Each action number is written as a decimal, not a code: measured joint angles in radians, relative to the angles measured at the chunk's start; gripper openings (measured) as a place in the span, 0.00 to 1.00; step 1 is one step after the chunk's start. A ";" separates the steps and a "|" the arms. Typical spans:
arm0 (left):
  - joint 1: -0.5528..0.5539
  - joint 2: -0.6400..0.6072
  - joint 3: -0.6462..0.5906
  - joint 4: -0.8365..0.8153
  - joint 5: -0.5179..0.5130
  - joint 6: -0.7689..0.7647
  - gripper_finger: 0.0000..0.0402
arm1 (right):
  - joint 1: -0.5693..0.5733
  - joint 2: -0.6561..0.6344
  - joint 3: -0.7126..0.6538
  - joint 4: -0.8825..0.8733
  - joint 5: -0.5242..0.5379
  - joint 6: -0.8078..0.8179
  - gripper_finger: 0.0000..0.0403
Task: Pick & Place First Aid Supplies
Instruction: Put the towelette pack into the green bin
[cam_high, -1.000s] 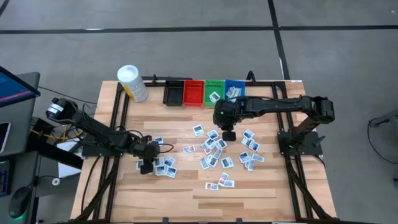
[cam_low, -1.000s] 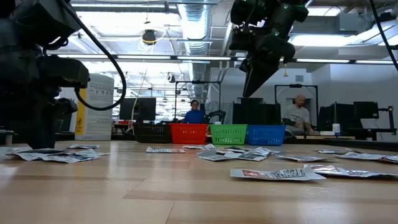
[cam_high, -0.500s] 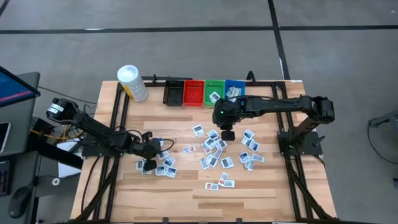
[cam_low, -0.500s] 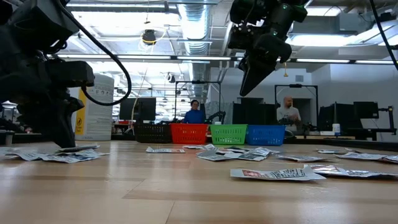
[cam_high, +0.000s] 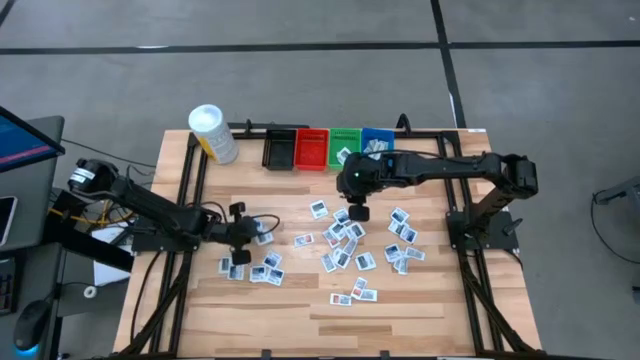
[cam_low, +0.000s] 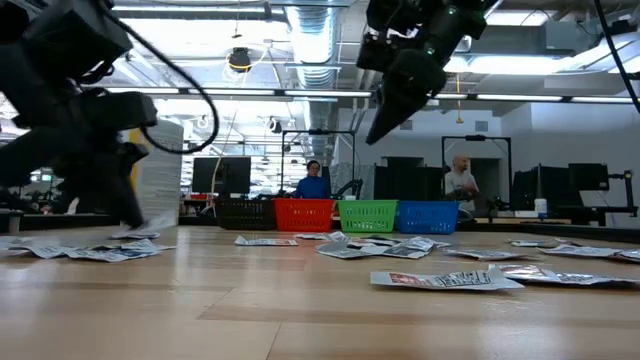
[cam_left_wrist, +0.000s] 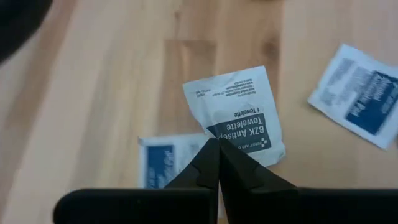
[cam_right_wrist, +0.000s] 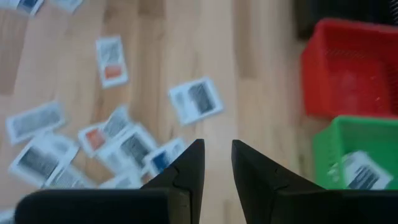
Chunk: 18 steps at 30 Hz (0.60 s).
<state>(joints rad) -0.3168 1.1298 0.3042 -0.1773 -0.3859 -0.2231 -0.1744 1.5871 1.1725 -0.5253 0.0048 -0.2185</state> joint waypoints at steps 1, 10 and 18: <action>0.013 -0.008 0.000 0.000 0.000 0.023 0.01 | -0.007 0.000 0.000 0.024 0.000 0.000 0.19; 0.144 -0.082 0.003 0.082 -0.064 0.253 0.01 | -0.052 0.000 0.000 0.287 -0.004 0.077 0.19; 0.411 -0.086 0.004 0.417 -0.153 0.418 0.01 | -0.060 0.003 0.000 0.497 -0.004 0.124 0.19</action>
<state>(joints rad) 0.0942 1.0439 0.3082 0.2395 -0.5389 0.1951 -0.2342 1.5906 1.1725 -0.0279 0.0007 -0.0947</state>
